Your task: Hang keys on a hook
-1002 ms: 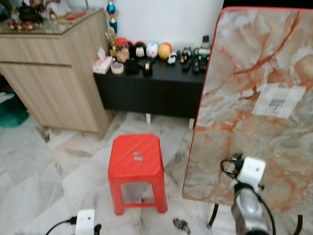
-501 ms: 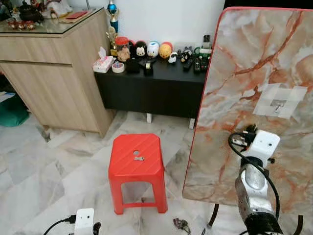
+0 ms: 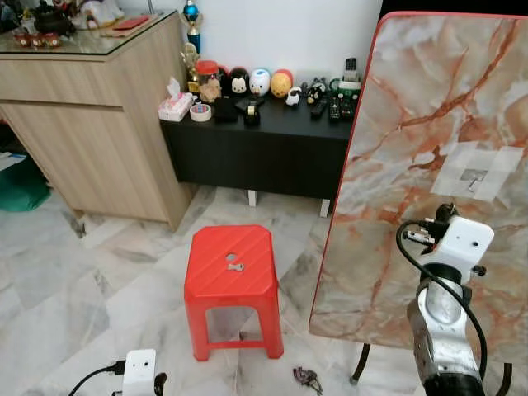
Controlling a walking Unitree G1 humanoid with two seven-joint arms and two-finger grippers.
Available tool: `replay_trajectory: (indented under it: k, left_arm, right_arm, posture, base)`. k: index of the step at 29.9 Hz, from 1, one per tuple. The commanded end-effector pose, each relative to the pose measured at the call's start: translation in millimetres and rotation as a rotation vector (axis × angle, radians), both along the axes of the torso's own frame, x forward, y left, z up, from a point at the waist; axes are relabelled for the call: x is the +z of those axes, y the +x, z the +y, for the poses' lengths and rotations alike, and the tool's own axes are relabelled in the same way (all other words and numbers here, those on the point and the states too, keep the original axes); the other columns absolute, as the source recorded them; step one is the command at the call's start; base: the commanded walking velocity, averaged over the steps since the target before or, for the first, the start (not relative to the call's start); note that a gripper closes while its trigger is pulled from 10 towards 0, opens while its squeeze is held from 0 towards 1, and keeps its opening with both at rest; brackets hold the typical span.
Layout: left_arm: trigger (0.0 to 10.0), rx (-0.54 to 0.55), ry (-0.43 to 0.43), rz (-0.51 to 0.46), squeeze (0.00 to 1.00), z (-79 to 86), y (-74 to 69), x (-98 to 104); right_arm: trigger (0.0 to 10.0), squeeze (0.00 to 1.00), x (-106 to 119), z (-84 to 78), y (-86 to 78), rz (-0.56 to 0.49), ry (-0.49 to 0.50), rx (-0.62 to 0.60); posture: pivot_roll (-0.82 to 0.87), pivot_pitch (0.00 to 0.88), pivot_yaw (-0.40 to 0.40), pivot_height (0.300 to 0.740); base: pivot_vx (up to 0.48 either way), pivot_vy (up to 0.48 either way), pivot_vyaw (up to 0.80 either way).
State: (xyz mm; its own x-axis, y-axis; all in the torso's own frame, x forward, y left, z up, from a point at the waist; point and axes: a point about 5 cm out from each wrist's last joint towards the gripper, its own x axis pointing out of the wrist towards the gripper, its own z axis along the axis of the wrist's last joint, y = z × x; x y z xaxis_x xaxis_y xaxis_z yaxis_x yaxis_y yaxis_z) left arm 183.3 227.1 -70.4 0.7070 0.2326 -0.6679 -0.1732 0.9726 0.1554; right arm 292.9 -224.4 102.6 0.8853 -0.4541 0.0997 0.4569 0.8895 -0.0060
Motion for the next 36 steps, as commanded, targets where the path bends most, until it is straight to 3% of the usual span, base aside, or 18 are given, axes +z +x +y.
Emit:
replay_trajectory:
  k: [1,12,36]
  left_arm:
    - [10.0,0.005,0.010,0.005,0.00,1.8,-1.3,0]
    - [10.0,-0.003,0.014,0.001,0.00,1.6,-0.7,0]
    - [10.0,0.000,0.025,-0.001,0.00,3.7,-1.9,0]
  right_arm:
    - [10.0,0.00,10,-4.0,1.2,-0.029,-0.012,-0.018]
    - [10.0,0.00,26,-10.1,12.6,-0.046,-0.020,-0.034]
    - [10.0,0.00,38,-16.0,29.4,-0.056,-0.026,-0.049]
  posture:
    - [-0.01,0.000,0.014,0.740]
    - [-0.01,0.000,0.017,0.740]
    - [0.00,0.000,0.024,0.740]
  base:
    - [0.000,0.000,0.00]
    - [0.000,0.000,0.00]
    - [0.000,0.000,0.00]
